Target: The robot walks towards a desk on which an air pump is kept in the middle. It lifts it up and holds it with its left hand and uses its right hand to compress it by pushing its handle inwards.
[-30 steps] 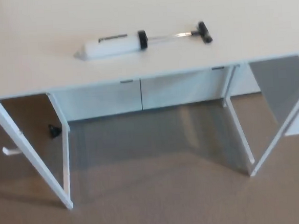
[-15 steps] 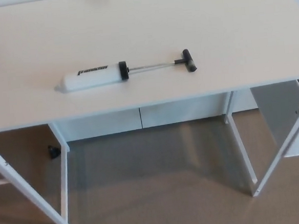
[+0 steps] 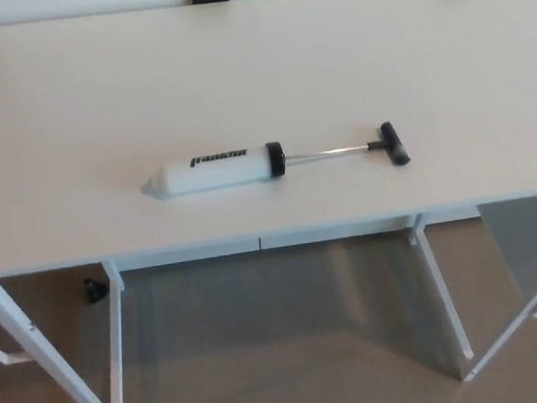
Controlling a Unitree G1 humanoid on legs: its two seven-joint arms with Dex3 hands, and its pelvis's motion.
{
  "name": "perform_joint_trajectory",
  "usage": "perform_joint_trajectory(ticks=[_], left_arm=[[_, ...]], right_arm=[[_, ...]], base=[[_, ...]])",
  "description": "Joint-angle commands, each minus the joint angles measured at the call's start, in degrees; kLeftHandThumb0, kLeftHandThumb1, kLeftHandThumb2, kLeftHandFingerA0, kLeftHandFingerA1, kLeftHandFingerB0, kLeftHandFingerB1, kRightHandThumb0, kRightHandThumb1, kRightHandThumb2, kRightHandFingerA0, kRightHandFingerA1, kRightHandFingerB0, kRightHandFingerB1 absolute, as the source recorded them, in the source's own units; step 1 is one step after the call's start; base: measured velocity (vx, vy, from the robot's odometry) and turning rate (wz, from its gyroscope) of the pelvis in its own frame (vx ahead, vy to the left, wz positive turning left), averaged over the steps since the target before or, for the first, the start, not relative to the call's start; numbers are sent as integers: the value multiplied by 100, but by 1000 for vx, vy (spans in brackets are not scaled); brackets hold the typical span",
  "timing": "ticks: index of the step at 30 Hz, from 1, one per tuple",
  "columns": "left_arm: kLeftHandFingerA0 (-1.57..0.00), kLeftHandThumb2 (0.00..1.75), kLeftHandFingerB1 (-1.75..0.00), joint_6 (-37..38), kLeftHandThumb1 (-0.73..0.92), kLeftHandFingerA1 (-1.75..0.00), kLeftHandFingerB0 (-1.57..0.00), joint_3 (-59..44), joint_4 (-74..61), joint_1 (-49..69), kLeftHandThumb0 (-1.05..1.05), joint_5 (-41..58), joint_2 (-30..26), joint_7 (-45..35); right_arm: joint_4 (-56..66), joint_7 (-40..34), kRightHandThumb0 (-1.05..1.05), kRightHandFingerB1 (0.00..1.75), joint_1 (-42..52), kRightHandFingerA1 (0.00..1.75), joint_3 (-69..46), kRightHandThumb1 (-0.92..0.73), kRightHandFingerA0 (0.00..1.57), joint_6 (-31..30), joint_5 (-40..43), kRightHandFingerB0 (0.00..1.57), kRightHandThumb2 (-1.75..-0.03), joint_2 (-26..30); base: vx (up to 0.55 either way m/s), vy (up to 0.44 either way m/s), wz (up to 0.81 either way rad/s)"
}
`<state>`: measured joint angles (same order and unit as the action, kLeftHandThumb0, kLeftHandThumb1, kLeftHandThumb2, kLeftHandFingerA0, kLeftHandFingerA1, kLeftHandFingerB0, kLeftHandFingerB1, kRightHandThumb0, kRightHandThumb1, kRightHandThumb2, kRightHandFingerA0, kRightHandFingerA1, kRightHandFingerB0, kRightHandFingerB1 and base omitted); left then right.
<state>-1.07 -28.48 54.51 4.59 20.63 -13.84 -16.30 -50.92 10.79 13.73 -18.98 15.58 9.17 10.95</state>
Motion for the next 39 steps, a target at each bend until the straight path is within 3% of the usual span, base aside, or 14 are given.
perform_joint_trajectory(ticks=[1, 6, 13, 39], left_arm=[[-40, 59, -38, 58, 69, -47, -35, 22, -11, -10, -14, -12, -66, -16], [-37, 59, -39, 98, 65, -47, -35, -11, 115, -68, -13, 22, -86, -67], [-39, 61, -35, 47, 74, -44, -31, 124, -168, 3, -12, -104, -52, 37], [-36, 61, -36, -312, 74, -44, -31, 133, -562, 63, -11, 23, -36, 43]], right_arm=[[3, -77, -22, 38, 30, 51, -2, -66, 79, 87, -15, 47, -60, 80], [105, -110, -25, 38, 67, 50, 24, -68, 79, 30, -21, 45, -60, 68], [-83, -51, -26, 38, -25, 50, 1, -67, 77, 61, 43, 46, -60, 104], [-465, -159, -35, 38, -264, 50, 64, -61, 85, 182, -29, 46, -58, 136]], base=[[106, 6, 6], [100, -66, -1], [40, -301, -2], [1, 34, 1]])
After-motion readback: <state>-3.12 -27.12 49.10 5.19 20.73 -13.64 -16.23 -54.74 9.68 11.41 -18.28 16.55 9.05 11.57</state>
